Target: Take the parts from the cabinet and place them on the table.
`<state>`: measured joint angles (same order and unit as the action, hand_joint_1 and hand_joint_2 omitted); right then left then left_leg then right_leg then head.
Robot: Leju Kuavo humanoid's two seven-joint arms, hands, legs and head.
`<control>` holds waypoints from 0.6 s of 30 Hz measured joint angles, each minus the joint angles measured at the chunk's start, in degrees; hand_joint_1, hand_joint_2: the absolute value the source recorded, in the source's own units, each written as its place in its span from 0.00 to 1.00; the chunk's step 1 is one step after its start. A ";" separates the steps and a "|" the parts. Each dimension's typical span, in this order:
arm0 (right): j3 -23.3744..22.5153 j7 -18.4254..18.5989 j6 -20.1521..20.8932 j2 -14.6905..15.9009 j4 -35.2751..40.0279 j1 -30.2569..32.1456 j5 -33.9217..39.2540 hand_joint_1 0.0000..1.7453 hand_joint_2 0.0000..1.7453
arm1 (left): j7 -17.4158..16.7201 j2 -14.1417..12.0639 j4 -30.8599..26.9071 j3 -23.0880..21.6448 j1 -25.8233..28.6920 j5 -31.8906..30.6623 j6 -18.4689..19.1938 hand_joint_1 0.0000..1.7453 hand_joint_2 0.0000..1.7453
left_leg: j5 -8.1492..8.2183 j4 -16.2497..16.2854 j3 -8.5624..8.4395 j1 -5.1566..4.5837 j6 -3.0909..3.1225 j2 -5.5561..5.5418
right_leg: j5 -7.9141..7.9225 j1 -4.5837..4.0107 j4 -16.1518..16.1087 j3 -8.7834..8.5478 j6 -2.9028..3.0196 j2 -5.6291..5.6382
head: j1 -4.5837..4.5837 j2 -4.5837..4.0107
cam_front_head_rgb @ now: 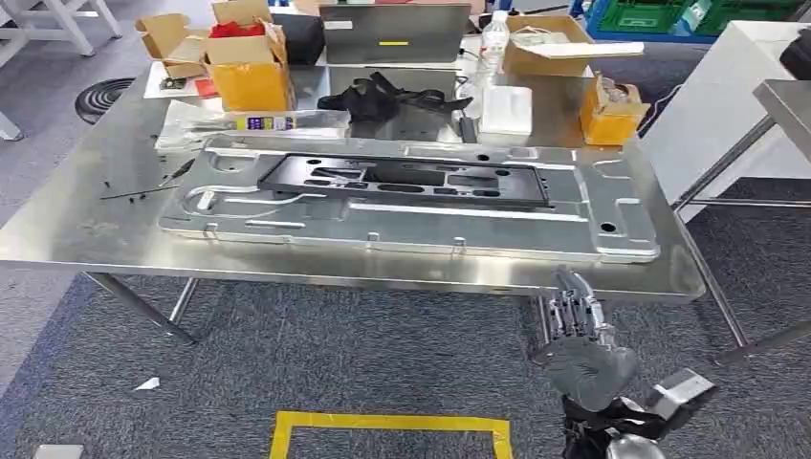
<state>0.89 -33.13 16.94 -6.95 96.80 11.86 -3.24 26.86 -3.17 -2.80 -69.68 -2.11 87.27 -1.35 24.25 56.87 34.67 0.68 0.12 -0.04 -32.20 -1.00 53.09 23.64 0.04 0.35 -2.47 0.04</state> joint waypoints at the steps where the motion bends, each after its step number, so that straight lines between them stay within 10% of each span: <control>1: -0.44 0.30 -0.46 -0.22 -1.95 0.32 -0.88 0.00 0.00 | 0.13 0.00 0.15 0.09 0.10 0.00 0.00 0.00 0.00 | -0.49 -0.08 0.16 -0.05 -0.40 -0.09 | 0.50 0.01 -0.13 0.29 0.30 -0.12 | -0.02 0.00; 3: -1.62 0.13 -0.87 -0.90 -7.11 0.12 -2.23 0.00 0.00 | 0.31 0.15 0.39 0.35 0.38 0.00 0.02 0.00 0.00 | 2.91 1.37 1.07 0.10 -0.76 -0.15 | 1.96 0.49 -0.47 1.52 1.38 -0.74 | -0.04 0.00; 6: -3.82 0.68 -2.05 -1.98 -14.64 0.09 -4.95 0.00 0.00 | 0.70 0.20 0.52 0.68 0.26 0.00 0.15 0.00 0.00 | 12.27 14.09 4.28 0.13 -1.20 -0.15 | 3.56 0.30 -0.04 3.92 1.77 -1.22 | -0.11 0.00; 9: -7.00 -1.32 -3.21 -2.99 -23.94 -1.15 -9.40 0.00 0.00 | 0.76 0.24 0.66 1.07 0.37 -0.02 0.04 0.00 0.00 | 9.03 16.53 2.29 0.19 -1.41 -0.14 | 4.76 0.27 1.06 6.66 1.52 -1.44 | -0.11 0.00; 11: -9.90 -3.72 -3.78 -3.58 -31.08 -2.16 -13.69 0.00 0.00 | 0.79 0.26 0.66 1.33 0.32 0.00 -0.18 0.00 0.00 | 5.66 7.55 -4.11 0.35 -1.38 -0.10 | 5.20 0.36 2.49 8.65 1.09 -1.44 | -0.13 0.00; 13: -12.64 -5.49 -4.55 -3.93 -36.53 -3.27 -16.99 0.00 0.00 | 0.79 0.33 0.68 1.42 0.17 0.00 -0.39 0.00 0.00 | 7.65 -0.21 -8.92 0.21 -0.91 -0.14 | 5.44 0.02 4.09 10.01 0.66 -1.38 | -0.11 0.00; 17: -18.11 -6.65 -9.48 -3.94 -47.28 -5.06 -23.60 0.00 0.00 | 0.74 0.98 0.68 1.55 0.33 0.00 -0.48 0.00 0.00 | 7.23 -0.63 -7.33 0.50 0.68 0.05 | 6.69 0.11 4.53 11.54 -0.77 -1.09 | -0.06 0.00; 18: -19.30 -6.69 -10.41 -3.82 -49.44 -5.25 -24.20 0.00 0.00 | 0.68 0.98 0.72 1.57 0.32 0.00 -0.48 0.00 0.00 | 6.63 -0.62 -6.60 0.45 1.20 0.11 | 4.19 0.17 5.61 12.03 -1.21 -0.82 | 0.00 0.00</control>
<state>-18.41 -39.82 6.53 -10.78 47.35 6.61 -27.43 27.54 -2.19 -2.08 -68.11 -1.79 87.27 -1.84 30.87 56.26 28.07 1.13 1.32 0.08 -28.01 -0.83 58.71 35.66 -1.18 -0.48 -2.47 0.04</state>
